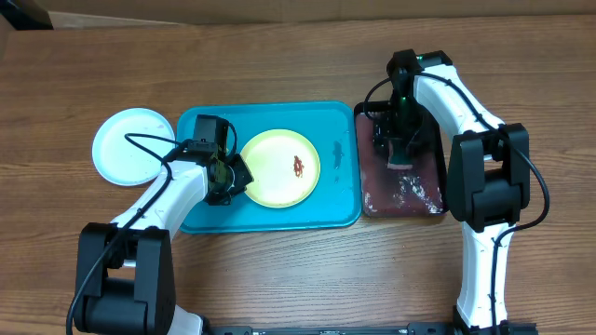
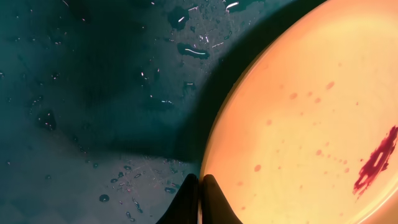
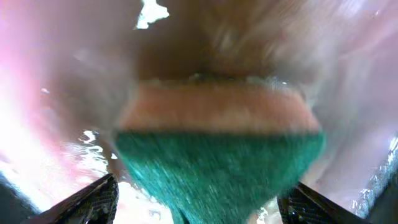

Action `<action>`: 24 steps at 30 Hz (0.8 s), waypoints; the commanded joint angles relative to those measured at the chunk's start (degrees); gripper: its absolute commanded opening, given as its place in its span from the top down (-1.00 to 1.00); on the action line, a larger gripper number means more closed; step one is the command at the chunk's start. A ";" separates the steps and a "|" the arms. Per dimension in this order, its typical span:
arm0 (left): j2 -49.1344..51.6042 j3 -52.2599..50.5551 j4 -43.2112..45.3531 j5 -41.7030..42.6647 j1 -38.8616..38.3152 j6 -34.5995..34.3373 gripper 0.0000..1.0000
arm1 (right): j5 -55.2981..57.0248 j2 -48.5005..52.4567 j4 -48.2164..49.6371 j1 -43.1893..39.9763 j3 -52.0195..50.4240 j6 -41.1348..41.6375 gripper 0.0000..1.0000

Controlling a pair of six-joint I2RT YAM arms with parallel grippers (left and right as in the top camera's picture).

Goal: Clean dirty plates on tray and stack at the side
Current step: 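Dip and rub the sponge in the brown tray's water with right gripper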

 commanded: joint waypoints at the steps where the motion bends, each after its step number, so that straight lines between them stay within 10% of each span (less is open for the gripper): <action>1: 0.24 1.07 -0.11 -0.39 0.24 -0.76 0.91 | -0.48 -1.97 1.90 -0.07 -0.20 -0.15 -0.62; 3: 0.24 1.07 -0.15 -0.42 0.24 -0.76 0.91 | -0.48 -1.99 3.17 -0.07 -0.20 -0.15 -0.43; 6: 0.24 1.07 -0.15 -0.42 0.24 -0.76 0.91 | -0.50 -1.97 4.70 -0.07 -0.20 -0.17 0.93; 7: 0.24 1.07 -0.13 -0.44 0.24 -0.76 0.92 | -0.50 -1.99 4.70 -0.07 -0.20 -0.17 0.92; 9: 0.24 1.07 -0.13 -0.46 0.24 -0.76 0.91 | -0.42 -1.97 4.94 -0.07 -0.20 -0.17 -0.07; 11: 0.24 1.07 -0.13 -0.61 0.24 -0.76 0.91 | -0.02 -1.97 5.66 -0.07 -0.20 -0.15 -0.57; 17: 0.24 1.07 -0.20 -0.61 0.24 -0.74 0.91 | 1.22 -1.97 8.63 -0.07 -0.20 -0.15 -0.47; 20: 0.24 1.07 -0.20 -0.61 0.24 -0.72 0.92 | 1.20 -1.97 9.40 -0.07 -0.17 -0.15 0.93; 23: 0.24 1.07 -0.20 -0.63 0.24 -0.72 0.92 | 1.18 -1.99 8.59 -0.07 0.70 -0.17 0.86; 24: 0.24 1.07 -0.20 -0.63 0.24 -0.72 0.91 | 1.18 -1.99 7.58 -0.07 1.46 -0.17 0.41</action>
